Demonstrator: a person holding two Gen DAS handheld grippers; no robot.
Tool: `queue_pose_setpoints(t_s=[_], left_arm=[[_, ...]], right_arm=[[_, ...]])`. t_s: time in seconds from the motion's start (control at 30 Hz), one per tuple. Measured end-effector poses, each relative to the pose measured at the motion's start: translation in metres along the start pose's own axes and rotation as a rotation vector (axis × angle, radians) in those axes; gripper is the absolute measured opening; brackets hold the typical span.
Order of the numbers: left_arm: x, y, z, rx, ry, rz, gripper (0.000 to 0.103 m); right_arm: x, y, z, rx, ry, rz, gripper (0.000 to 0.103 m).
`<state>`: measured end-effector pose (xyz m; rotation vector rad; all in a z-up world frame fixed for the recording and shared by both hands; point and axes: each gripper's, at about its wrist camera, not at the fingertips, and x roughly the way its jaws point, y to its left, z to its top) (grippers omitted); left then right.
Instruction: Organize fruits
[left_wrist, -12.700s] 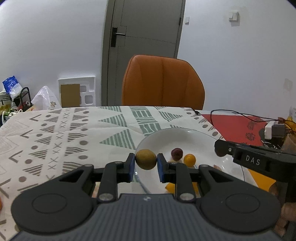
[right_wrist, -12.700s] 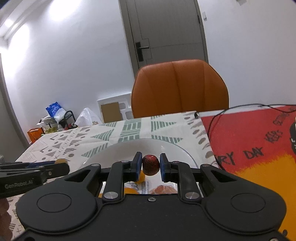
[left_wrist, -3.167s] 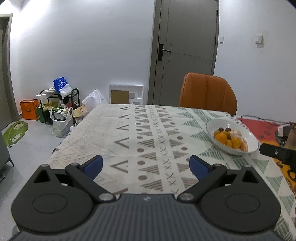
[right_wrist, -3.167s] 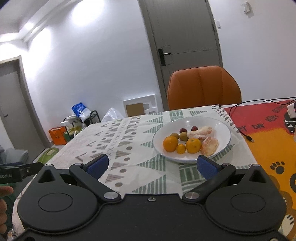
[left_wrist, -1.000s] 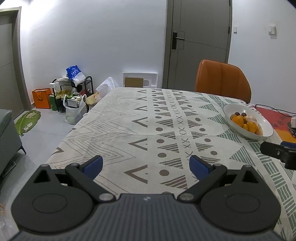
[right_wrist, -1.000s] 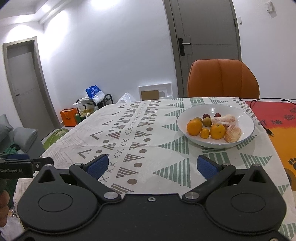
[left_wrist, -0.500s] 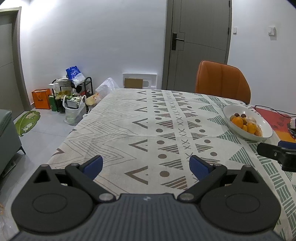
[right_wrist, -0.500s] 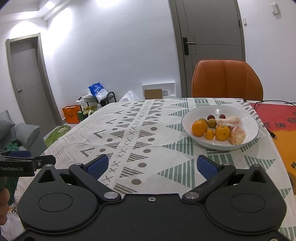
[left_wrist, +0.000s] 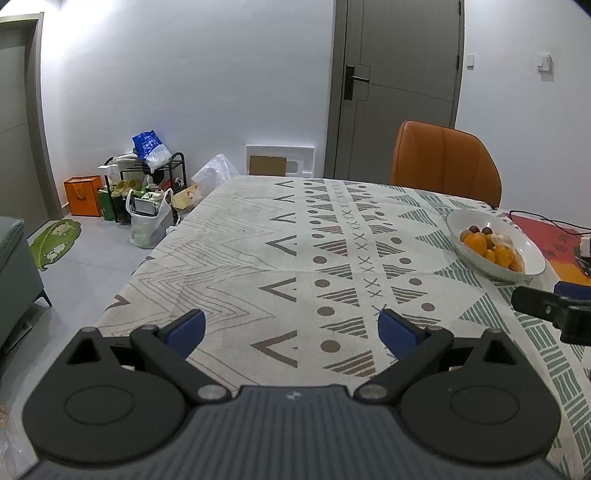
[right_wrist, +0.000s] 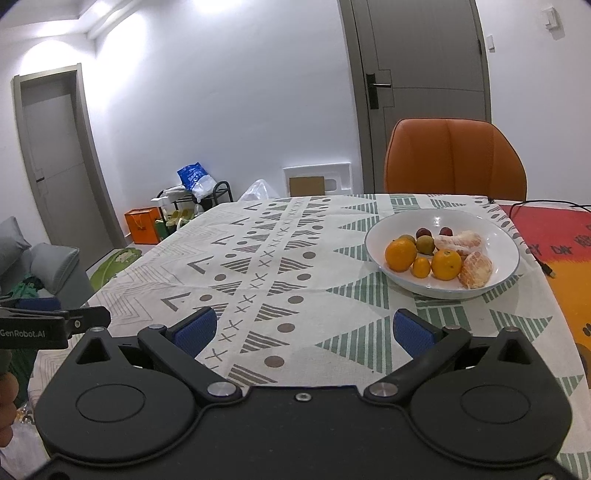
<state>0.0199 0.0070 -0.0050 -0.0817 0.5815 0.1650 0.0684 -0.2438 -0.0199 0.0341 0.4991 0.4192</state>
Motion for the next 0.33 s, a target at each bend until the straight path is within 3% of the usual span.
queue_pose_setpoints(t_s=[0.33], left_arm=[[-0.0022,-0.0016,-0.0027,0.021,-0.021,0.007,0.099]], right_arm=[[0.0040,0.0002,-0.0032,-0.007,0.015,0.000,0.103]])
